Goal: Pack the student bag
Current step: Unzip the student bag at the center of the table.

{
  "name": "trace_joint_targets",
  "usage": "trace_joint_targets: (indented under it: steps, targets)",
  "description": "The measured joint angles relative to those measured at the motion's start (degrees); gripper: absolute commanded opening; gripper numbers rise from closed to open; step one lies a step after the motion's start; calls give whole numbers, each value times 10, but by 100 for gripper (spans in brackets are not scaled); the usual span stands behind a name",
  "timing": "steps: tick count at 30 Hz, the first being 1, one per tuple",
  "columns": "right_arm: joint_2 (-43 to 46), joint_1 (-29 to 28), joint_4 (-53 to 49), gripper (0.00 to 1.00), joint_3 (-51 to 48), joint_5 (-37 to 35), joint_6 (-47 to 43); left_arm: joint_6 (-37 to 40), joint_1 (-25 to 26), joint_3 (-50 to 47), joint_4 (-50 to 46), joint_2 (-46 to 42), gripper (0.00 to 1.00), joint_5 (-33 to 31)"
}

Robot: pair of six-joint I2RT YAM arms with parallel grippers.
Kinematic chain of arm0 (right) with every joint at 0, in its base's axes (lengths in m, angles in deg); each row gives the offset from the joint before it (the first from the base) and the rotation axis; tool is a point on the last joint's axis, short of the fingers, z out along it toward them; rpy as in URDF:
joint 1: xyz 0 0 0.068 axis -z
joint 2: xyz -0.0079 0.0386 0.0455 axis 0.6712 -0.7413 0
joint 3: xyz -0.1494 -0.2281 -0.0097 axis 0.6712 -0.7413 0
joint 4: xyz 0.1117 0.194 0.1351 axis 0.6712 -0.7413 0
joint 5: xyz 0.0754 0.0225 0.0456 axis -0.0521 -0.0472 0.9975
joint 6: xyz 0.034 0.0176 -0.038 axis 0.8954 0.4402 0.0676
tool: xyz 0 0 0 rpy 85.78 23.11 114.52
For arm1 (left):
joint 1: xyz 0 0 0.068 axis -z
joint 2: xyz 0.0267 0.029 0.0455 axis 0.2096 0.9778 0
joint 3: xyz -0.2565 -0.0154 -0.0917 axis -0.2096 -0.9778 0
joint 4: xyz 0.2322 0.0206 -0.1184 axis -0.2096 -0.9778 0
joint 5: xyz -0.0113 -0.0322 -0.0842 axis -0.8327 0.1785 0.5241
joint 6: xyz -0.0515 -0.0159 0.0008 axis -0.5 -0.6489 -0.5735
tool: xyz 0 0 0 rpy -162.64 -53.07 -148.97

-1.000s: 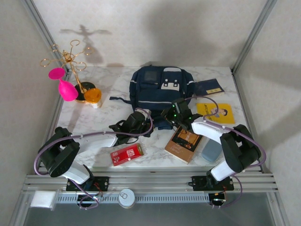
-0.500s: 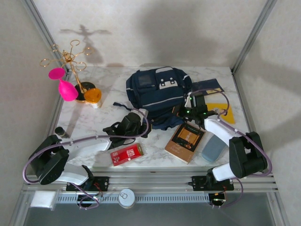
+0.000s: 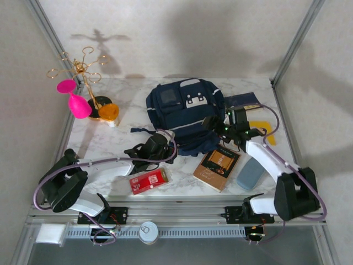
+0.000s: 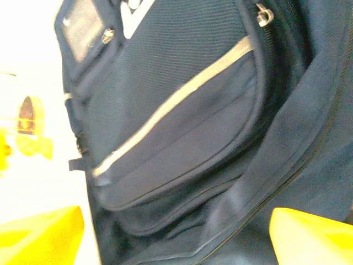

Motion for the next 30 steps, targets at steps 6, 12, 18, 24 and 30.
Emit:
trace_joint_targets:
  steps: [6, 12, 18, 24, 30]
  targets:
    - [50, -127, 51, 99, -63, -21, 170, -2, 0, 10, 1, 6, 0, 4]
    - [-15, -177, 83, 98, -66, -85, 284, -4, 0, 19, 0, 9, 0, 7]
    - [-116, -177, 118, 67, -30, -115, 301, -5, 0, 22, 0, 16, 0, 8]
    - [-148, -163, 133, 29, -29, -110, 264, -9, 0, 25, -1, 24, 0, 3]
    - [-143, -132, 145, 7, -30, -72, 220, -12, 0, 37, -2, 30, 0, -13]
